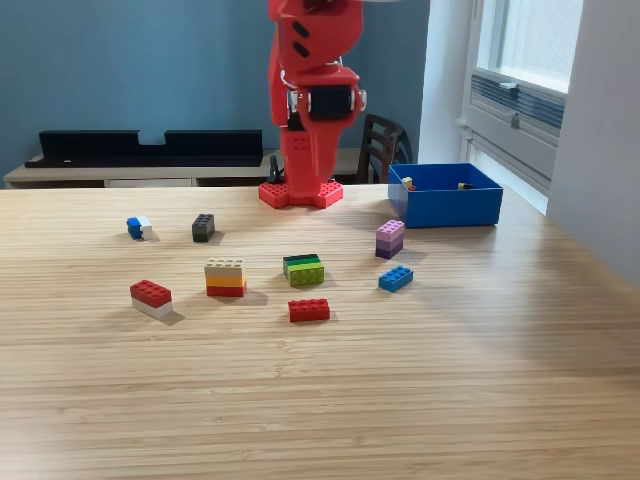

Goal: Grasp a lego block and put it in the bin.

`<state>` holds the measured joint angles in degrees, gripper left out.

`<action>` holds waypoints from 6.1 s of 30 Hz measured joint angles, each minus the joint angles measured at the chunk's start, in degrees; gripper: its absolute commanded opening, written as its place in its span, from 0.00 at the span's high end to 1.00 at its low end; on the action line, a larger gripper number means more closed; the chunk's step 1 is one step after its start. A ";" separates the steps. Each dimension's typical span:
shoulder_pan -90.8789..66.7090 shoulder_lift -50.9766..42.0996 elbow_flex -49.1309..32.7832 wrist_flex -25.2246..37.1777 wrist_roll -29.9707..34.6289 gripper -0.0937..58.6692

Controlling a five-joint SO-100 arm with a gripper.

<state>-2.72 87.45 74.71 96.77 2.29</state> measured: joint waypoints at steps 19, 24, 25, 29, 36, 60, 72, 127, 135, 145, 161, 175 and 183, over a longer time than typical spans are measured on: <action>17.49 0.09 -0.44 0.00 0.00 1.00; 19.60 0.09 -0.88 0.00 0.62 1.00; 19.78 0.09 -0.88 0.00 0.62 1.00; 20.57 0.09 -0.88 0.00 0.97 1.00; 23.73 0.09 -0.88 0.00 2.99 1.00; 45.97 0.09 -0.53 -0.09 1.23 1.00; 50.27 0.26 7.03 -7.73 -0.18 1.00; 46.05 0.44 21.71 -27.77 -1.85 1.00; 44.56 0.44 21.71 -27.77 -2.02 1.00; 43.51 0.44 21.71 -27.77 -1.23 1.00; 39.11 0.44 23.64 -27.77 -4.22 1.00; 36.30 0.44 19.86 -28.83 -6.06 0.65; 34.54 0.44 15.91 -31.46 -6.06 0.64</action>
<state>31.82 87.89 90.62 65.30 -3.78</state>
